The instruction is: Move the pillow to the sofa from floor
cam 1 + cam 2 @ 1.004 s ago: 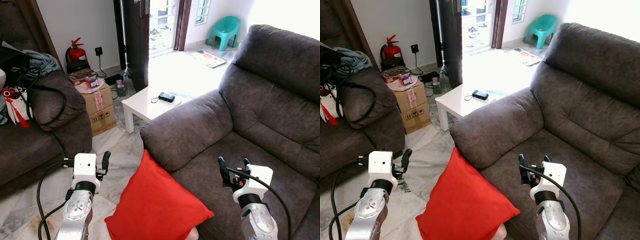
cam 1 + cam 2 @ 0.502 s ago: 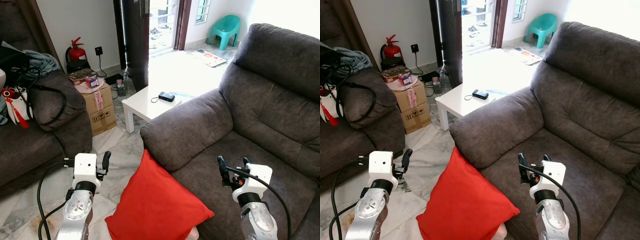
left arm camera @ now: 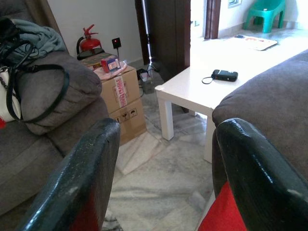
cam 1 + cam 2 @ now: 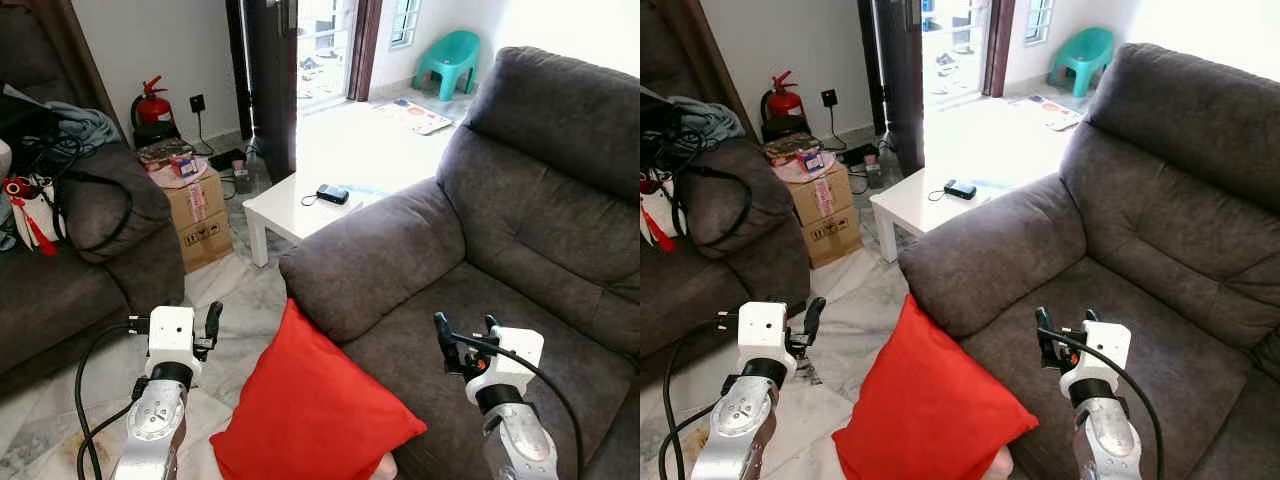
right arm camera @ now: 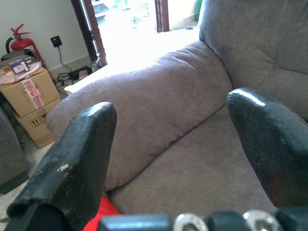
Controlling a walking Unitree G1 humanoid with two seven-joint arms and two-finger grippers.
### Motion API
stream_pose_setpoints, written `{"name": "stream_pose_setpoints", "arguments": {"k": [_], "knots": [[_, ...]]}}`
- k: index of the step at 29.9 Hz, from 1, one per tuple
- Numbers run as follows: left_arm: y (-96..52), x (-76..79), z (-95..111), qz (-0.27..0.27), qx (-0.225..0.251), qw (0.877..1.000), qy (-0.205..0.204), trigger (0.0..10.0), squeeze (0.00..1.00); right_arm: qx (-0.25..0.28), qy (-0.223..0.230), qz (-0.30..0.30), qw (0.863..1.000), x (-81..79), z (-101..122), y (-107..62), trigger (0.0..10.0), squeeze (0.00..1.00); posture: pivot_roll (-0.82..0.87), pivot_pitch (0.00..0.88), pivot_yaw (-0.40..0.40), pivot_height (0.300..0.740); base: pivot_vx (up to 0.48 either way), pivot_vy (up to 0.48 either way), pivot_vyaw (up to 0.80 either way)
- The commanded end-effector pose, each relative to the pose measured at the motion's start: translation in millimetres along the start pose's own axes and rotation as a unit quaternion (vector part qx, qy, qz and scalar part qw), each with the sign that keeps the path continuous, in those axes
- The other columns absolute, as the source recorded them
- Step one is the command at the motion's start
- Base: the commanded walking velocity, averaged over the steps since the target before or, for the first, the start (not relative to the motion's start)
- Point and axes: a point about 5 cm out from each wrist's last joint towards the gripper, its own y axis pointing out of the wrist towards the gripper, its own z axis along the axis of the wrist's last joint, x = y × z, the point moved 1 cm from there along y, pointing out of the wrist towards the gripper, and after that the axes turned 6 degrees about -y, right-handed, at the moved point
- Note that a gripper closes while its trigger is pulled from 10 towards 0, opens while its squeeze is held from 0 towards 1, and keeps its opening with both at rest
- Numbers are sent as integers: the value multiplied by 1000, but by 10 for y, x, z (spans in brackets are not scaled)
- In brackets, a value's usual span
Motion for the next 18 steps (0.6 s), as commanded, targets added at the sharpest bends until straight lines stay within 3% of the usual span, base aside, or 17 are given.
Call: {"name": "stream_pose_setpoints", "arguments": {"k": [1,3,18], "knots": [[9,36,-10,-8,-2,1000,8,10000,0,-1,3,-1,1000,12,17,11,10000,0,-29,0,-42,664,0,0,0],[12,38,-15,-7,-3,1000,8,10000,0,2,0,1,1000,8,20,7,10000,0,-28,0,-44,646,0,0,0],[26,37,-13,-5,-3,1000,8,10000,0,1,0,6,1000,-9,12,1,10000,0,-25,0,-46,646,0,0,0]]}}
